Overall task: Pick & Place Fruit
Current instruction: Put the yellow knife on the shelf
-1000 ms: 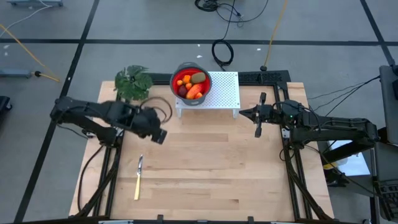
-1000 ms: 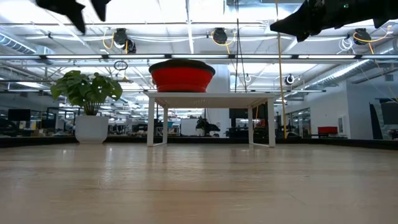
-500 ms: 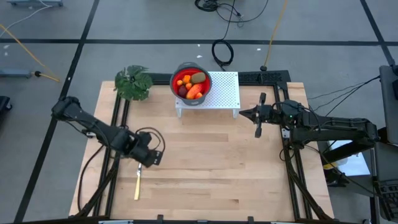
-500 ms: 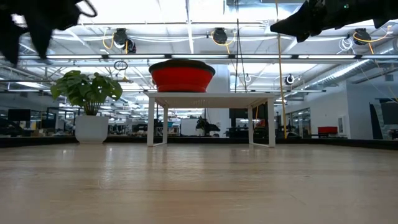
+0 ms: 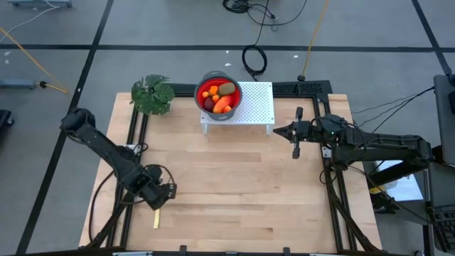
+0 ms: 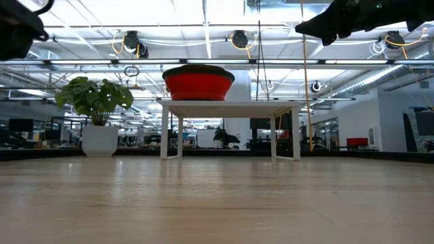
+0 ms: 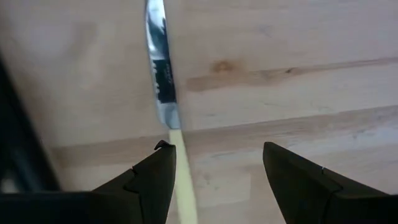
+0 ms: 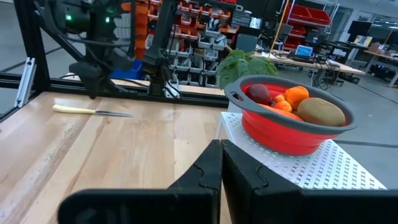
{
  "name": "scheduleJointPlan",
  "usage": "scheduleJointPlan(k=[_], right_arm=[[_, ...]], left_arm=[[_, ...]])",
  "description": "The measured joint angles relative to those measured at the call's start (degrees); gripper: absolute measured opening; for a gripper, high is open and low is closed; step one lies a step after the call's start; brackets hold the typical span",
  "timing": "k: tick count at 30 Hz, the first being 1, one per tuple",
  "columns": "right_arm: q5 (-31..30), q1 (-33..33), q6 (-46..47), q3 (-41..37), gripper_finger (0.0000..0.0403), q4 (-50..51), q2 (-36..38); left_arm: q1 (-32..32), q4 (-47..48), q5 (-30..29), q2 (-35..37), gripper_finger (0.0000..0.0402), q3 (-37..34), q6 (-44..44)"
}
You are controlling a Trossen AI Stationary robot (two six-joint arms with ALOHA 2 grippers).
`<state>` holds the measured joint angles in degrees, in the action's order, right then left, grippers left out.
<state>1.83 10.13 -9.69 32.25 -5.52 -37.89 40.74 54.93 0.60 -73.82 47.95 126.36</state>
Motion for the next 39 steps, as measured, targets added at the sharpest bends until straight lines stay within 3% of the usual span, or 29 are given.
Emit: scheduleJointPlan(k=[8, 13, 26, 39], right_arm=[[0.00, 0.00, 0.00, 0.00, 0.0000, -0.04, -0.02], [0.01, 0.00, 0.00, 0.00, 0.0000, -0.04, -0.02], [0.02, 0.00, 0.00, 0.00, 0.0000, -0.08, -0.02], [4.44, 0.00, 0.00, 0.00, 0.0000, -0.26, -0.02]], left_arm=[[5.11, -11.07, -0.03, -0.05, 0.0239, -8.39, 10.07], [6.55, -14.12, -0.05, -1.25, 0.0239, -10.90, 11.70], [7.50, -27.70, 5.60, -11.42, 0.0239, -10.78, 11.90], [7.79, -29.96, 11.29, -12.48, 0.0239, -10.94, 12.11]])
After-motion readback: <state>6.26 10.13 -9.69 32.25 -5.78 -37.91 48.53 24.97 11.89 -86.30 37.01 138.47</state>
